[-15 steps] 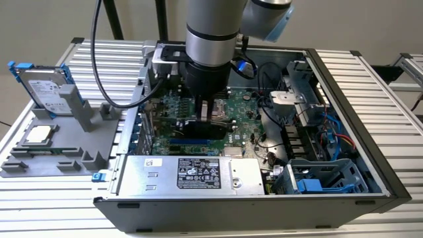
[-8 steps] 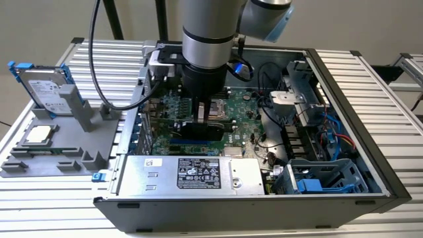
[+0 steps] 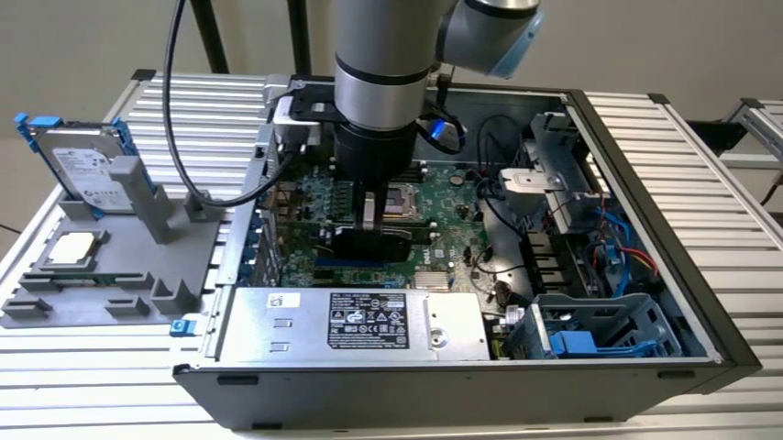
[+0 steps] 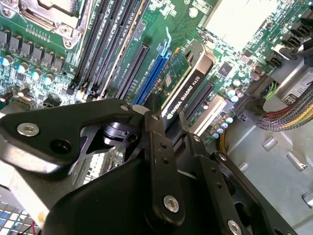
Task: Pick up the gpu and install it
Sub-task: 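Insert the gpu into the slot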
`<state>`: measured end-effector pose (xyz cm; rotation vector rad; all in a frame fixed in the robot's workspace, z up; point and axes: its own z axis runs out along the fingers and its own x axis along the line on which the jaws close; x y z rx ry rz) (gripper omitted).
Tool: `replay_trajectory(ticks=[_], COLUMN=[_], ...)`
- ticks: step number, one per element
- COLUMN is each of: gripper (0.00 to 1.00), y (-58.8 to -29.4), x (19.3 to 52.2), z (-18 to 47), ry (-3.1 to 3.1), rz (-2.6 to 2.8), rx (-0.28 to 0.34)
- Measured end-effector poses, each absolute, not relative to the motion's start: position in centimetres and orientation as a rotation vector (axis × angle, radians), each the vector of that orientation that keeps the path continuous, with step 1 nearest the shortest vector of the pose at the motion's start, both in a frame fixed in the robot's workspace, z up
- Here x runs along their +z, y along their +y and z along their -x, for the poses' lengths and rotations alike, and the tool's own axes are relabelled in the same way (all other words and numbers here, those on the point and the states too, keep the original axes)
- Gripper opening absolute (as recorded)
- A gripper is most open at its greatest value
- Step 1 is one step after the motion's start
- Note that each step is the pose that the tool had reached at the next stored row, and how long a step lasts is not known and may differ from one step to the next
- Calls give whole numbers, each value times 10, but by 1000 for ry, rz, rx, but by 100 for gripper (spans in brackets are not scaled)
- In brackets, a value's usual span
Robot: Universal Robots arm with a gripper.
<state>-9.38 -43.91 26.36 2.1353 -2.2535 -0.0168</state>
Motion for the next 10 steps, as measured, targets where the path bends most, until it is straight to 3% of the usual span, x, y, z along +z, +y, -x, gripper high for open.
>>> replay_trajectory(ticks=[10], gripper=[0], y=[-439], x=[261], z=[94], ry=[-2251], rz=[-2138], rx=[-17])
